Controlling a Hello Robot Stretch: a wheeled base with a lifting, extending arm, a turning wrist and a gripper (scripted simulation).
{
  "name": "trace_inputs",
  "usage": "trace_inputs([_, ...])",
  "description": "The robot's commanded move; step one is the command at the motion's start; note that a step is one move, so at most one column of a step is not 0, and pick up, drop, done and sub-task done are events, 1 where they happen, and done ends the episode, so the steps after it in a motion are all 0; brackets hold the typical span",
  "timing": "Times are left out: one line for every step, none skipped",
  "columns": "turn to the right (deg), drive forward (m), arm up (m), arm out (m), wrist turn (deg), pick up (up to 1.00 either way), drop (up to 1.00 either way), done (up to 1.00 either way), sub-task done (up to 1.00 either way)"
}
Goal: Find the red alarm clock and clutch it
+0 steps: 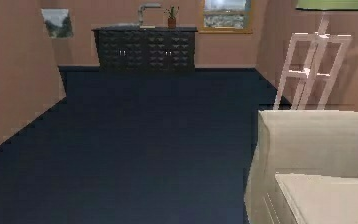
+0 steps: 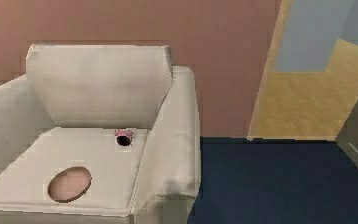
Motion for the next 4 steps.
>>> trace_inputs([-15.0,0.0,0.0,0.0,0.0,0.0,0.0,0.0,0.0])
trace_inputs([45.0,0.0,0.0,0.0,0.0,0.0,0.0,0.0,0.0])
trace_inputs([0.0,0.5,0.0,0.0,0.0,0.0,0.0,0.0,0.0])
trace_inputs([-15.0,0.0,0.0,0.0,0.0,0.0,0.0,0.0,0.0])
